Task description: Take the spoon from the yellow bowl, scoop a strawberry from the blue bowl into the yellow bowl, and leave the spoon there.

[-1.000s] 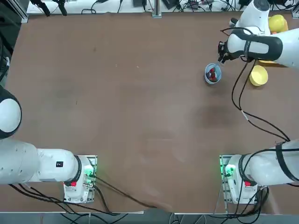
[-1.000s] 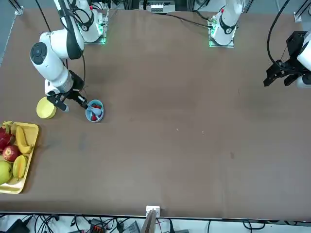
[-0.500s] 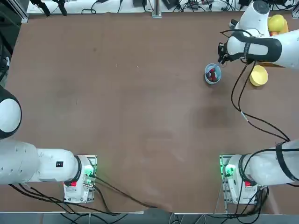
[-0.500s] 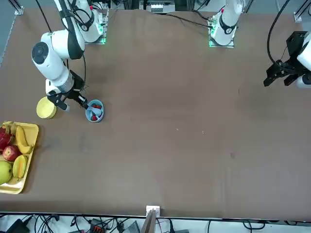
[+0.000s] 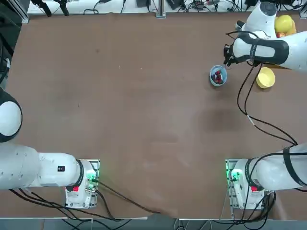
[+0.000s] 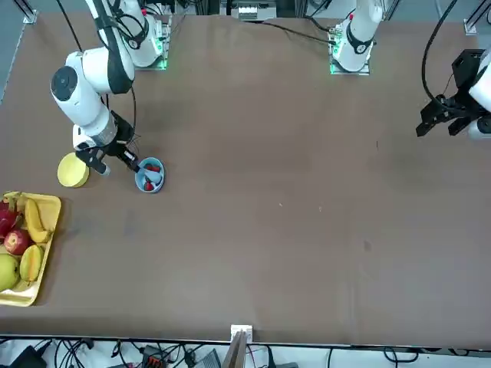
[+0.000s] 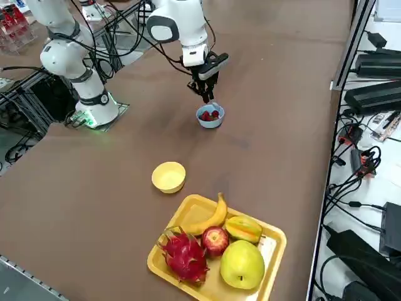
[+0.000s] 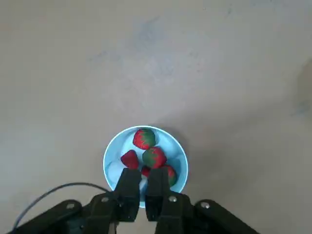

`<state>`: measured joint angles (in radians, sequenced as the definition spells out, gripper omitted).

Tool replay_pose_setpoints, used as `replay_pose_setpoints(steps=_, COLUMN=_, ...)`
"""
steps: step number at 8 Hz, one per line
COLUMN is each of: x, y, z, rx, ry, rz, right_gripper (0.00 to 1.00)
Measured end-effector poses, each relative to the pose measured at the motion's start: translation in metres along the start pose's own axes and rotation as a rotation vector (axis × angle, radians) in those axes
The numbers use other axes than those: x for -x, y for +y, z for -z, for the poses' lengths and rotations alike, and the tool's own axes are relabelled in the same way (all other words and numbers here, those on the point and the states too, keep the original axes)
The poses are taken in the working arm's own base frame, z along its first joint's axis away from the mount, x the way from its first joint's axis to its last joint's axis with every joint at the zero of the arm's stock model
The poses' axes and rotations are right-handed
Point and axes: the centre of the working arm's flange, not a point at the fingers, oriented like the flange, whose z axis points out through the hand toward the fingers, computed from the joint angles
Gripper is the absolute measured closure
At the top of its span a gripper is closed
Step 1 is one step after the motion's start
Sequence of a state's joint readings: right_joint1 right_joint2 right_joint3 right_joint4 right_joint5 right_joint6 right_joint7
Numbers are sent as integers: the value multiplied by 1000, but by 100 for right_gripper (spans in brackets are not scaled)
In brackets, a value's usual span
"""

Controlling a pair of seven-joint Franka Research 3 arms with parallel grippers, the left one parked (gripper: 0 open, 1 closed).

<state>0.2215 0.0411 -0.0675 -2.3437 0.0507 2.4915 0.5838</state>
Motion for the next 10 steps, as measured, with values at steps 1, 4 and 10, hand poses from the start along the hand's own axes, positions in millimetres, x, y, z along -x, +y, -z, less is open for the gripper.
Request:
replay_pose_setpoints(steps=1, x=-1, y=2, z=0, rx=-1, ry=2, rz=-5, right_gripper=90)
replay_pose_setpoints(steps=4, x=-6, y=5, z=5, rx=-11, ry=17, rz=-14, right_gripper=90)
replay_pose_setpoints(steps=10, x=-7, y=3, z=4, rx=-26, ry=34, rz=-19, right_gripper=90)
